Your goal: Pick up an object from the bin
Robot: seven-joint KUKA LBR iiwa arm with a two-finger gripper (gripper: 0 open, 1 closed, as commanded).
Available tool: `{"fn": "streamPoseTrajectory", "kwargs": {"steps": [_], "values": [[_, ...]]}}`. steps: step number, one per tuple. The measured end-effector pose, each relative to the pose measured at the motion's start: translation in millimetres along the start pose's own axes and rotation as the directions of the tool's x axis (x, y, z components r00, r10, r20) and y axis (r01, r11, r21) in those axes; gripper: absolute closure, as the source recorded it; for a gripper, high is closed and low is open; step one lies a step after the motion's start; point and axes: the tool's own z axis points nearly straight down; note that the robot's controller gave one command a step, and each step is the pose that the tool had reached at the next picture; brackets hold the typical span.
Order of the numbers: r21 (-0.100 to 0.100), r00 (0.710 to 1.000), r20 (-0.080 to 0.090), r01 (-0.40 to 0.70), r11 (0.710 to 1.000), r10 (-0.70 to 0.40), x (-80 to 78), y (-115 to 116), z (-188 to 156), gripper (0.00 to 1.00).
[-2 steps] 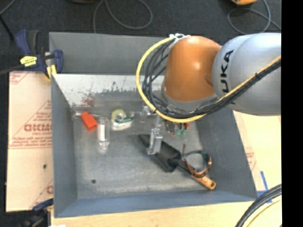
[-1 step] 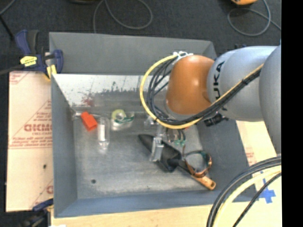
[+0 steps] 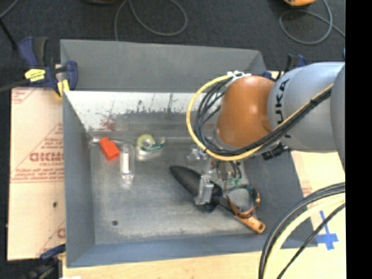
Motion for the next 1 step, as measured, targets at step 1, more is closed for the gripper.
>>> {"fn": "streamPoseTrajectory", "kwargs": {"steps": [1], "values": [[-0.001, 1.0, 0.015, -0.01, 1.0, 0.01, -6.4, -10.7, -21.8, 0.0]]}}
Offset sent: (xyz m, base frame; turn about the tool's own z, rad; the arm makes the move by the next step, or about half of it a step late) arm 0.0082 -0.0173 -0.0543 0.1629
